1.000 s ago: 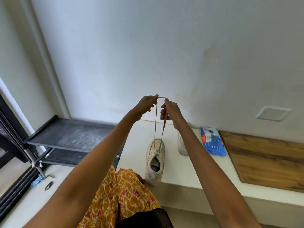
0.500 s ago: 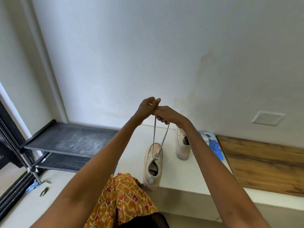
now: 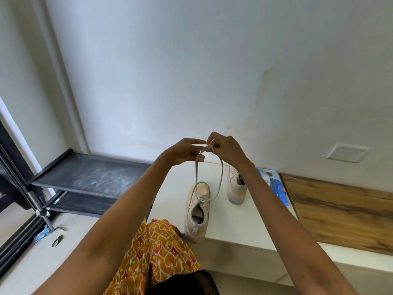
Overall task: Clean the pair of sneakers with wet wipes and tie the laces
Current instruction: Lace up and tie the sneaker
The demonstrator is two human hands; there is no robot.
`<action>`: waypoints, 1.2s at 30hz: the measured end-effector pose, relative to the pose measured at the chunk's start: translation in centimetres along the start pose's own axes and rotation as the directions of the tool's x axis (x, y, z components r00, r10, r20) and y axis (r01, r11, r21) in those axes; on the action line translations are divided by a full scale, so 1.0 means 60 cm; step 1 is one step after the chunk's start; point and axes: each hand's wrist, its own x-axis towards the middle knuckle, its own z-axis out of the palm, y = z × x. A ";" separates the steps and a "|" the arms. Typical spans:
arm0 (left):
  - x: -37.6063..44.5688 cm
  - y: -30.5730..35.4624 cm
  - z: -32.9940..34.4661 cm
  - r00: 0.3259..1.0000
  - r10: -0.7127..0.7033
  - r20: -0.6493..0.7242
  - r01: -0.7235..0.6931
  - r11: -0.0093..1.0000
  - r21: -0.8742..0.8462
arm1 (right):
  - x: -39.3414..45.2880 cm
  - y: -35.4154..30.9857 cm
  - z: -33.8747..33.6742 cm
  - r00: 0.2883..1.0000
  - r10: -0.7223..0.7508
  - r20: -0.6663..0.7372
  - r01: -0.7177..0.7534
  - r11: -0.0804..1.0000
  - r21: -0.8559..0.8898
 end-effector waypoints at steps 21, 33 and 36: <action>-0.005 -0.062 0.029 0.983 0.088 0.162 -0.081 0.996 -0.049 | -0.046 0.050 0.075 0.960 0.109 -0.258 -0.009 0.933 0.361; 0.016 -0.069 0.021 0.892 0.217 -0.396 -0.306 0.935 -0.177 | -0.038 0.062 0.074 0.890 0.205 -0.407 -0.039 0.924 0.379; 0.023 -0.082 0.010 0.851 -0.031 -0.525 -0.312 0.774 -0.551 | -0.051 0.089 0.081 0.856 0.346 -0.384 -0.199 0.906 0.373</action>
